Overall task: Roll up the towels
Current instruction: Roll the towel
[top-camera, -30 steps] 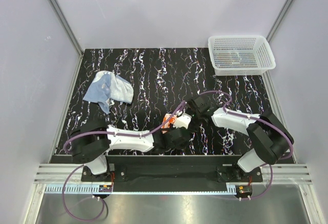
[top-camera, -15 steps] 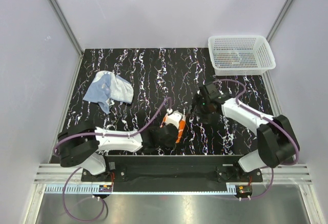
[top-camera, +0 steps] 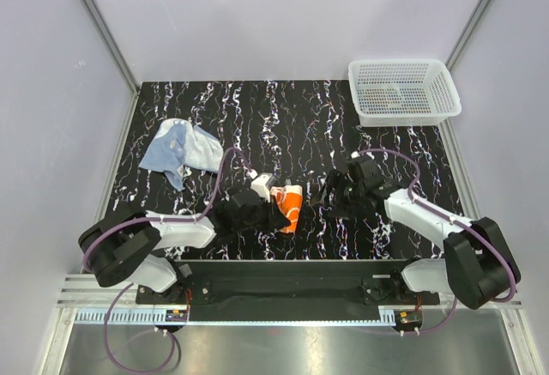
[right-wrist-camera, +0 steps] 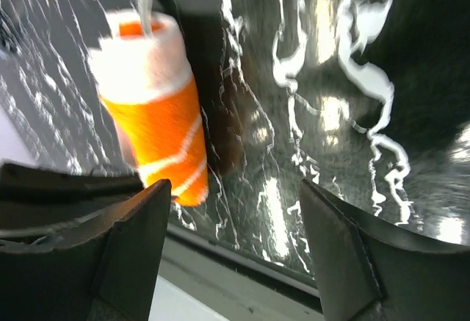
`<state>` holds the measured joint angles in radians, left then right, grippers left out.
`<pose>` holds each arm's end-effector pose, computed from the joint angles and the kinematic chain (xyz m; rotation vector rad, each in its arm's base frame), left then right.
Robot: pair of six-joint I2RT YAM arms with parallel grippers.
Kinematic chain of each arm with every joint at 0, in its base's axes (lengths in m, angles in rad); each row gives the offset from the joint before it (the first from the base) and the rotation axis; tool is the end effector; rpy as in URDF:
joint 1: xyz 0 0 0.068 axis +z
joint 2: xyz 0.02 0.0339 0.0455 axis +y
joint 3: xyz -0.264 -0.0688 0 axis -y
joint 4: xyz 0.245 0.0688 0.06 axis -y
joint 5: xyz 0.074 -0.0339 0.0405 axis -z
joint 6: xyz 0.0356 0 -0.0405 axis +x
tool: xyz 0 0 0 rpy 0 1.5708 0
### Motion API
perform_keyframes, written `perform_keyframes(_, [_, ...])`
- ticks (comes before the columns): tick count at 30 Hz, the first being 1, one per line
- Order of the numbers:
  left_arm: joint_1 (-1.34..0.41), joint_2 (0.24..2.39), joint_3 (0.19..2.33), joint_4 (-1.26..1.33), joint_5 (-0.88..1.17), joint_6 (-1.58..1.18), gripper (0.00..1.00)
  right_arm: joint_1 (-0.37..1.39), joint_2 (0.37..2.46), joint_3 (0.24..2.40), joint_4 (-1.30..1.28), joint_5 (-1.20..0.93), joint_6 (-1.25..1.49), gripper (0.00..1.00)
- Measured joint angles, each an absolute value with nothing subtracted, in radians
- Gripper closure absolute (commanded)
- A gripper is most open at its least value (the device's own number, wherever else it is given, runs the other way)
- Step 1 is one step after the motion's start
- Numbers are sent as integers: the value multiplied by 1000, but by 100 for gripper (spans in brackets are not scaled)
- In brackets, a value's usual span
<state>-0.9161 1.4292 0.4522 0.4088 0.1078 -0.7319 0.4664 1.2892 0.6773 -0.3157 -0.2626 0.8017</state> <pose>0.1564 -0.2100 0.1465 0.2834 2.3184 -1.0244 0.2162 0.1192 0.1888 0.3284 2.6417 0.8078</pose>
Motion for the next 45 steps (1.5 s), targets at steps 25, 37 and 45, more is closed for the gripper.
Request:
perform_keyframes(25, [-654, 1697, 226, 1123, 489, -1043, 100, 503, 1589, 412, 550, -548, 978, 32])
perform_keyframes(37, [-646, 1752, 222, 1200, 514, -1073, 100, 553, 1731, 451, 729, -569, 1025, 49])
perform_keyframes(45, [-644, 1769, 223, 1214, 522, -1075, 94, 565, 1753, 458, 754, -568, 1038, 80])
